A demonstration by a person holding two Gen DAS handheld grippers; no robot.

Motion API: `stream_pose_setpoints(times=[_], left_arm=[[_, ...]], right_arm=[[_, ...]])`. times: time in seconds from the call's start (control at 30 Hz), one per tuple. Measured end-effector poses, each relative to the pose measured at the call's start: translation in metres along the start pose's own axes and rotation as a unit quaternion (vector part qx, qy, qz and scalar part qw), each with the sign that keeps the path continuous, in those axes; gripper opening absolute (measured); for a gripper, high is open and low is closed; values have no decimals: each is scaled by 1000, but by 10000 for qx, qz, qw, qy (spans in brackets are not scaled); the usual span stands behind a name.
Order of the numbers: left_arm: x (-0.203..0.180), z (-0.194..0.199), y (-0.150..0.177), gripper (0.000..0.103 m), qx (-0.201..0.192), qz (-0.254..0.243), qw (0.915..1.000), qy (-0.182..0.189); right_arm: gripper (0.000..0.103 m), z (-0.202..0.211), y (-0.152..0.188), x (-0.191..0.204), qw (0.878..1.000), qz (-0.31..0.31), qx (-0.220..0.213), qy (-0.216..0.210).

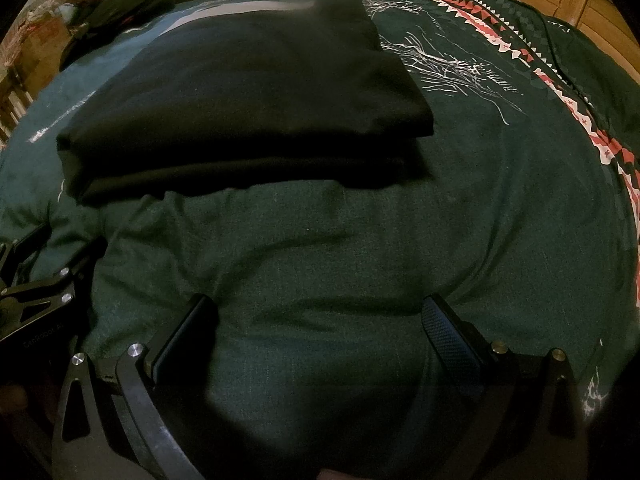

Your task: Fold large clothes

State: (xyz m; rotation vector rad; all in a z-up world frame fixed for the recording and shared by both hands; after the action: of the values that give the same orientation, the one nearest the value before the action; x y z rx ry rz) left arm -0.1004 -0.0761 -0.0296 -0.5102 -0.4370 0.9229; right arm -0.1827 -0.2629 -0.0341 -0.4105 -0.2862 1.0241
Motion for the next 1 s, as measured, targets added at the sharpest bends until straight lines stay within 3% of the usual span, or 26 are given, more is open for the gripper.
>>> stream_pose_setpoints(times=[1.0], left_arm=[[3, 2, -2, 103, 141, -92, 9998, 62]], right_arm=[[103, 2, 0, 2, 10000, 68, 25, 59]])
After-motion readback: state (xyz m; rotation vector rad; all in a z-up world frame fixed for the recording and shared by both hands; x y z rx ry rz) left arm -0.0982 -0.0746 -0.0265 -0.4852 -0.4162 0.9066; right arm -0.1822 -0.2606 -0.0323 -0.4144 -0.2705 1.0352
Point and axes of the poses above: each gripper's, at about its wrist camera, not at the fingertips, and z roughly against the way its jaws point, x to its left, y to its underside, the point moved 2 cm from there along -z, roughly the way its jaws point, and after that the axes turned 7 degrees about -z, right-handed, at the moved point
